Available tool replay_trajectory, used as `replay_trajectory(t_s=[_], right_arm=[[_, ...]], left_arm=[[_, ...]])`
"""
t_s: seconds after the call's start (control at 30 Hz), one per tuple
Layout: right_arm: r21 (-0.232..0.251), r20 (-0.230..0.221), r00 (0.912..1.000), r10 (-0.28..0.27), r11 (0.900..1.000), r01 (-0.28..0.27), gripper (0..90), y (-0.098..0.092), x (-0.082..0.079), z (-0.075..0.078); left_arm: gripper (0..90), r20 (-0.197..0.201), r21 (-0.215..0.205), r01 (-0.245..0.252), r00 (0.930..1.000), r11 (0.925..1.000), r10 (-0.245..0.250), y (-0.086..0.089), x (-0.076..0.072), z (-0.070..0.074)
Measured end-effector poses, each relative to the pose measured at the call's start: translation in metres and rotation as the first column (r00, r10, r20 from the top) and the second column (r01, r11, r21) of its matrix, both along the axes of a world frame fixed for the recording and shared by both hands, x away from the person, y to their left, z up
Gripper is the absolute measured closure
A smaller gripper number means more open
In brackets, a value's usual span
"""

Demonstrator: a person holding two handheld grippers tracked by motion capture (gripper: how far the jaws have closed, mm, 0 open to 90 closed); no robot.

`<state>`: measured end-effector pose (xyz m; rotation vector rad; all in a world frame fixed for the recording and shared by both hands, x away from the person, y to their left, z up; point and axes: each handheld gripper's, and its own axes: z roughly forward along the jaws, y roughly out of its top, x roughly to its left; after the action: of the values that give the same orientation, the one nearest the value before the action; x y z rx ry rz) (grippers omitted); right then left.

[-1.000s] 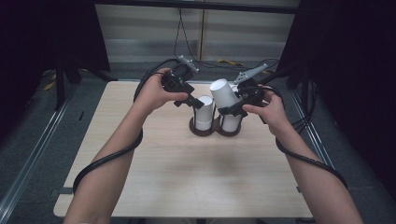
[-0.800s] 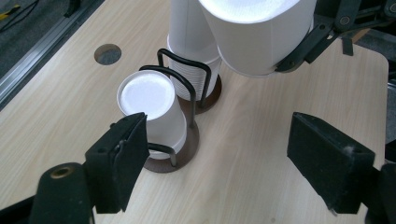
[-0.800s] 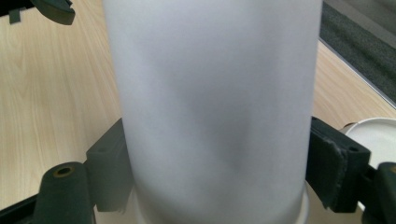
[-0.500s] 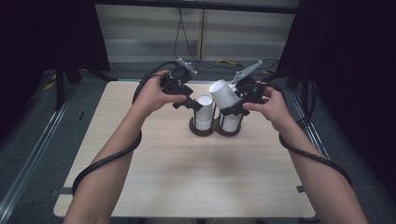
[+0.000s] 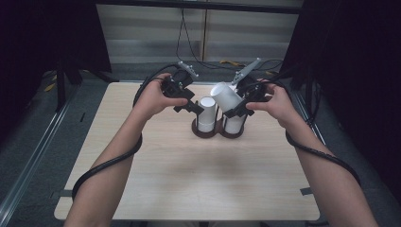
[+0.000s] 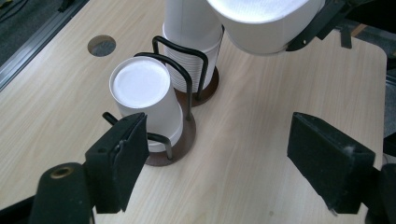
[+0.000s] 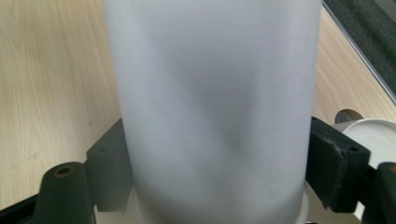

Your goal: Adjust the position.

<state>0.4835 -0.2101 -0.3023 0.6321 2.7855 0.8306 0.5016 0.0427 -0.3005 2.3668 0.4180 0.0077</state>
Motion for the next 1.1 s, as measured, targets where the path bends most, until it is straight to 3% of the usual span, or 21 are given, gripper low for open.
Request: replay_trajectory(t_s=[0.43, 0.7, 1.1], right_arm=[[-0.109, -0.026, 0.9994, 0.024, 0.994, -0.027, 20.9, 0.001, 0.0, 0.007], [-0.161, -0.019, 0.9989, 0.043, 0.986, -0.046, 20.9, 0.002, 0.0, 0.011], [-0.255, -0.02, 0.9974, 0.069, 0.964, -0.072, 20.9, 0.009, 0.0, 0.011]], left_arm=[[20.4, -0.003, 0.011, 0.01, 0.9999, 0.9999, -0.01, -0.001, -0.001, -0.002], [20.4, -0.012, 0.013, 0.017, 0.9998, 0.9998, -0.017, -0.002, -0.001, -0.004], [20.8, -0.026, 0.024, 0.027, 0.9993, 0.9993, -0.027, -0.001, -0.001, -0.006]])
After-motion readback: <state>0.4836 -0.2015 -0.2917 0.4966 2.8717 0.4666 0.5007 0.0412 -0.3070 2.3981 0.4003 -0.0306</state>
